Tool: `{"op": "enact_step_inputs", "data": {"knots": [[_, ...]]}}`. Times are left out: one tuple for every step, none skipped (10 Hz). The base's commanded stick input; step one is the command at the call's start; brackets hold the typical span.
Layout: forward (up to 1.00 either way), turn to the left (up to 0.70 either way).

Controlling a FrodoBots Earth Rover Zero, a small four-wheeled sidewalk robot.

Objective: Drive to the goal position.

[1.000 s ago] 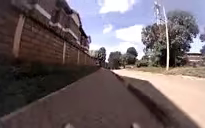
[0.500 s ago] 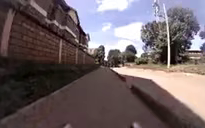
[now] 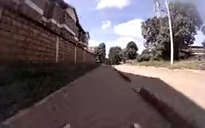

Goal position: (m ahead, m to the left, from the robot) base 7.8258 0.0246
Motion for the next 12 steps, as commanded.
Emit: {"op": "enact_step_inputs", "data": {"knots": [[1.0, 0.0], [1.0, 0.0], [1.0, 0.0], [1.0, 0.0], [1.0, 0.0], [1.0, 0.0], [1.0, 0.0], [1.0, 0.0], [1.0, 0.0], [1.0, 0.0], [1.0, 0.0], [1.0, 0.0]]}}
